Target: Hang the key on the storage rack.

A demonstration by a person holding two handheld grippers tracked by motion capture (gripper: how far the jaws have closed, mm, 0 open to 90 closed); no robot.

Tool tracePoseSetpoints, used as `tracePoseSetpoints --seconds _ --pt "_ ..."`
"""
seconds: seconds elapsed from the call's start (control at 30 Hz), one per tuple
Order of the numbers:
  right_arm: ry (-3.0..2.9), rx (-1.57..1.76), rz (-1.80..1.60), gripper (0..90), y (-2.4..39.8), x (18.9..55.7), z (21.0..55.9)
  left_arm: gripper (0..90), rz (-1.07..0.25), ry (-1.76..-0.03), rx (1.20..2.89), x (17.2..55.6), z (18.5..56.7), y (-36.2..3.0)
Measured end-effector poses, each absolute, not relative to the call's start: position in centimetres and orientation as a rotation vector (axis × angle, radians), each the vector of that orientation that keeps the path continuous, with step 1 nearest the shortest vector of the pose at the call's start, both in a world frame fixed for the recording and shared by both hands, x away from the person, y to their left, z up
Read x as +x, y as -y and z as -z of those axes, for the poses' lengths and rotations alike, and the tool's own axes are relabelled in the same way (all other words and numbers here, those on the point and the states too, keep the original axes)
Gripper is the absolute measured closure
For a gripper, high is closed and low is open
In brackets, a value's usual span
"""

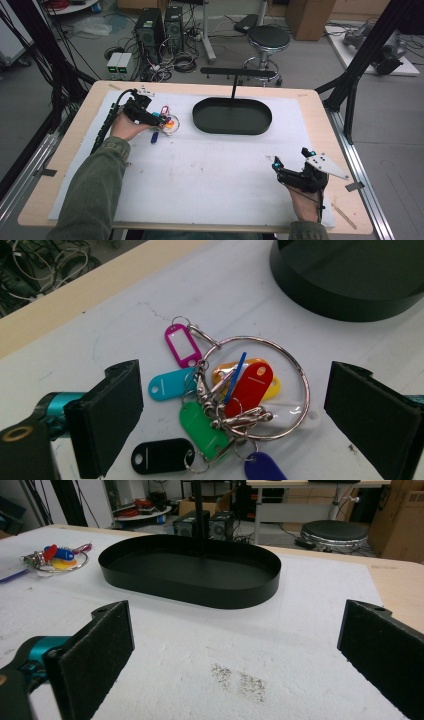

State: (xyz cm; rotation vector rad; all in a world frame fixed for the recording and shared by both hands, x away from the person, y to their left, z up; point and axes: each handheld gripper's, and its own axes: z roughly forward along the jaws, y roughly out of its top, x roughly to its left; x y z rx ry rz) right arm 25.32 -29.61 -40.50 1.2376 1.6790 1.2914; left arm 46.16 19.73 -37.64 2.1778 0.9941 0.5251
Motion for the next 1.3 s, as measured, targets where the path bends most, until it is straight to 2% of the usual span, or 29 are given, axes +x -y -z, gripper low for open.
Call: tracePoseSetpoints --seconds 0.47,0.73,0.77,0.87,0.9,1.03,1.07,1.1,1.13,1.3 --pt "-1.664 1.263 -1.263 0.5 30.3 24.6 40.6 9.6 -0.484 -1.042 2.255 48.0 39.8 -19.1" --pt "-1.662 1.276 -1.247 0.5 30.5 24.3 40.7 15.3 -0.532 -1.022 2.307 48.1 41.0 -18.1" --pt "-1.658 1.282 -1.249 0.6 30.5 24.2 40.7 17.7 -0.545 -1.022 2.306 48.1 41.0 -17.9" --pt "-1.654 1.281 -1.245 0.6 30.7 24.0 40.8 34.2 -0.594 -1.010 2.318 48.0 41.2 -17.5" --pt "-1.654 1.281 -1.245 0.6 30.7 24.0 40.8 34.2 -0.606 -1.001 2.329 48.0 41.3 -17.5" --pt "-1.641 1.280 -1.233 0.5 30.9 23.7 40.8 51.8 -0.631 -1.020 2.342 48.1 41.6 -17.3" --pt "-1.641 1.280 -1.233 0.5 30.9 23.7 40.8 51.8 -0.645 -1.024 2.342 48.0 41.7 -17.2" --pt "-1.641 1.281 -1.233 0.6 31.0 23.7 40.8 55.9 -0.664 -1.025 2.340 48.0 41.7 -17.2" --pt "-1.641 1.285 -1.229 0.5 31.0 23.7 40.8 67.7 -0.668 -1.019 2.338 48.0 41.6 -17.2" --pt "-1.637 1.284 -1.223 0.6 31.0 23.6 40.9 73.0 -0.637 -1.000 2.312 47.9 41.3 -17.6"
